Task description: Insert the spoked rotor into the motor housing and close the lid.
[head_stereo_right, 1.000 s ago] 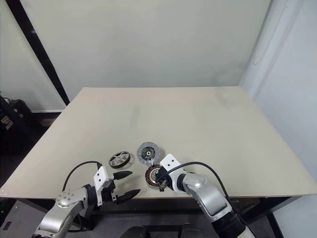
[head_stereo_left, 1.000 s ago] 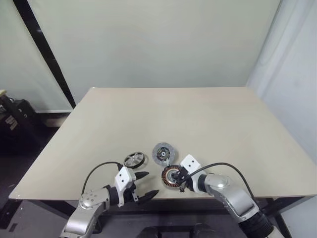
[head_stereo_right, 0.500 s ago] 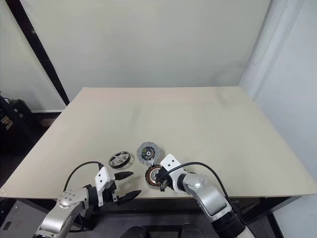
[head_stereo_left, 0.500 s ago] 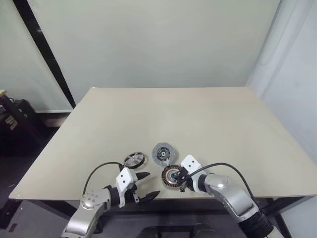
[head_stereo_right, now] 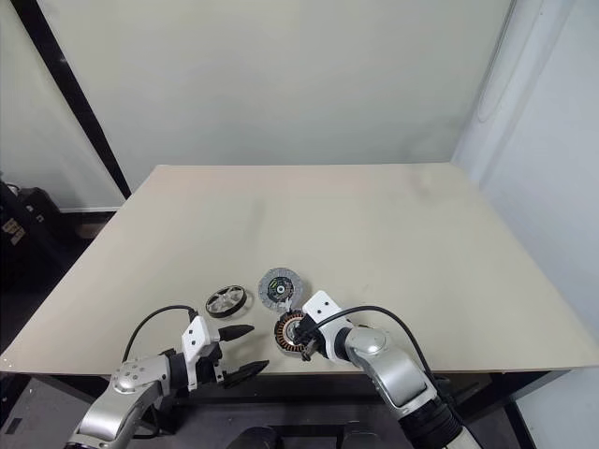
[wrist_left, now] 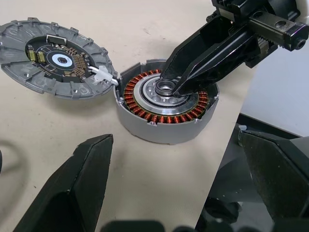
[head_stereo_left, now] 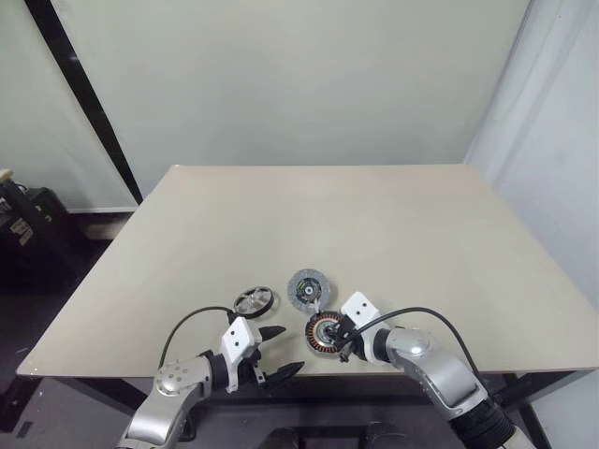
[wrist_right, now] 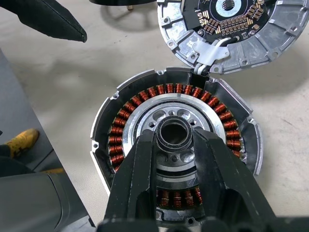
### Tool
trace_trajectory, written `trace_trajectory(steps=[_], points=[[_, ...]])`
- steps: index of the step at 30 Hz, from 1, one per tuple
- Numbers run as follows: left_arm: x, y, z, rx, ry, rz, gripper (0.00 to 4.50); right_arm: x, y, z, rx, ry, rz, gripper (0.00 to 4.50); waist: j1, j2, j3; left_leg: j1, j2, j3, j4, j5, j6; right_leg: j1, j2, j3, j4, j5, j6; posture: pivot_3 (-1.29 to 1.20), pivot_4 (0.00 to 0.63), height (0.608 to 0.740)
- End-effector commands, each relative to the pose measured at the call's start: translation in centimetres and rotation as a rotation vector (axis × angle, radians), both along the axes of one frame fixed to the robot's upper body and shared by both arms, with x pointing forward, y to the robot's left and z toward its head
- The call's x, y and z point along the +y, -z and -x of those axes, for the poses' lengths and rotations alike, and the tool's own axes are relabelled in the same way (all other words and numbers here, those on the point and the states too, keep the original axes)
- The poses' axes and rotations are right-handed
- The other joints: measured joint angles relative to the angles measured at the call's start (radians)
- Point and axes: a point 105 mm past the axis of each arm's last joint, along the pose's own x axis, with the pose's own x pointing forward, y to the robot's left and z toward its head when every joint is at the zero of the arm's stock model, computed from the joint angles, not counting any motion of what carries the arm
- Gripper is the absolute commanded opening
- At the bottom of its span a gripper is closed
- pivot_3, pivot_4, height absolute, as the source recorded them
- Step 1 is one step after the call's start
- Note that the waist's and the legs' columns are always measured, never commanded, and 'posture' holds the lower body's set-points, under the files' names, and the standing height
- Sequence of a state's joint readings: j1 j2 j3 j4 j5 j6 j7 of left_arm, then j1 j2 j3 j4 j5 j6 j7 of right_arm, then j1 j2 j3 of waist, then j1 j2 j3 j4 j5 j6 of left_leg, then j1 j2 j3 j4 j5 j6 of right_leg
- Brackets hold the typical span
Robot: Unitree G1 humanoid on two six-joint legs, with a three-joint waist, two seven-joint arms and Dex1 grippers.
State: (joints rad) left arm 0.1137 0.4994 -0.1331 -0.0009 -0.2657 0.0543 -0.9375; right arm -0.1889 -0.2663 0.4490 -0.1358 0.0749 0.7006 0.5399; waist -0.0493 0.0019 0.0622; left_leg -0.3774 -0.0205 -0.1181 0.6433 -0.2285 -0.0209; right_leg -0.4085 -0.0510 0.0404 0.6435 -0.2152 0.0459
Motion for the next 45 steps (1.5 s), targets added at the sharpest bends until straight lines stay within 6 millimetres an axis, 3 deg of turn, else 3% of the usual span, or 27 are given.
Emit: trace_trajectory(steps=[1, 3, 8, 13, 16, 19, 28, 30, 38, 45], points=[[-0.2, -0.8, -0.4, -0.041, 0.008, 0.004, 4.5, 0.0, -0.6, -0.4, -0.029, -0.007, 0.007, 0.79, 0.0, 0.0, 0.0, 0.0, 0.0, 0.0, 0.0, 0.0, 0.0, 0.0, 0.0, 0.0, 0.0, 0.0, 0.0, 0.0, 0.0, 0.74], [-0.2, -0.8, -0.4, -0.041, 0.009, 0.005, 4.5, 0.0, -0.6, -0.3, -0.024, -0.008, 0.007, 0.79, 0.0, 0.0, 0.0, 0.0, 0.0, 0.0, 0.0, 0.0, 0.0, 0.0, 0.0, 0.0, 0.0, 0.0, 0.0, 0.0, 0.0, 0.74], [-0.3, -0.8, -0.2, -0.04, 0.015, 0.001, 4.5, 0.0, -0.8, -0.2, -0.03, -0.011, -0.001, 2.45, 0.0, 0.0, 0.0, 0.0, 0.0, 0.0, 0.0, 0.0, 0.0, 0.0, 0.0, 0.0, 0.0, 0.0, 0.0, 0.0, 0.0, 0.74], [-0.4, -0.8, -0.2, -0.039, 0.018, 0.001, 4.5, 0.6, -2.5, -0.4, -0.043, 0.003, -0.068, 4.29, 0.0, 0.0, 0.0, 0.0, 0.0, 0.0, 0.0, 0.0, 0.0, 0.0, 0.0, 0.0, 0.0, 0.0, 0.0, 0.0, 0.0, 0.74], [-0.5, -0.8, -0.2, -0.039, 0.019, 0.002, 4.5, 0.8, -3.1, -0.4, -0.049, -0.001, -0.084, 4.47, 0.0, 0.0, 0.0, 0.0, 0.0, 0.0, 0.0, 0.0, 0.0, 0.0, 0.0, 0.0, 0.0, 0.0, 0.0, 0.0, 0.0, 0.74], [-0.5, -0.8, -0.2, -0.039, 0.02, 0.003, 4.5, 0.8, -3.4, -0.5, -0.061, 0.0, -0.076, 3.78, 0.0, 0.0, 0.0, 0.0, 0.0, 0.0, 0.0, 0.0, 0.0, 0.0, 0.0, 0.0, 0.0, 0.0, 0.0, 0.0, 0.0, 0.74], [-0.6, -0.9, -0.3, -0.04, 0.021, 0.005, 4.5, 0.7, -2.5, -0.8, -0.061, 0.022, -0.036, 0.53, 0.0, 0.0, 0.0, 0.0, 0.0, 0.0, 0.0, 0.0, 0.0, 0.0, 0.0, 0.0, 0.0, 0.0, 0.0, 0.0, 0.0, 0.74], [-0.7, -1.0, -0.3, -0.04, 0.021, 0.006, 4.5, 0.6, -2.1, -0.9, -0.063, 0.026, -0.014, 0.04, 0.0, 0.0, 0.0, 0.0, 0.0, 0.0, 0.0, 0.0, 0.0, 0.0, 0.0, 0.0, 0.0, 0.0, 0.0, 0.0, 0.0, 0.74], [-0.8, -1.0, -0.2, -0.041, 0.023, 0.008, 4.5, -0.1, -1.0, -0.8, -0.066, 0.033, 0.072, 0.04, 0.0, 0.0, 0.0, 0.0, 0.0, 0.0, 0.0, 0.0, 0.0, 0.0, 0.0, 0.0, 0.0, 0.0, 0.0, 0.0, 0.0, 0.74], [-0.8, -0.9, -0.2, -0.041, 0.024, 0.007, 4.5, 0.2, -2.1, -1.0, -0.085, 0.036, 0.018, 0.04, 0.0, 0.0, 0.0, 0.0, 0.0, 0.0, 0.0, 0.0, -0.001, 0.0, 0.0, 0.0, 0.0, 0.0, 0.0, 0.0, 0.0, 0.74]])
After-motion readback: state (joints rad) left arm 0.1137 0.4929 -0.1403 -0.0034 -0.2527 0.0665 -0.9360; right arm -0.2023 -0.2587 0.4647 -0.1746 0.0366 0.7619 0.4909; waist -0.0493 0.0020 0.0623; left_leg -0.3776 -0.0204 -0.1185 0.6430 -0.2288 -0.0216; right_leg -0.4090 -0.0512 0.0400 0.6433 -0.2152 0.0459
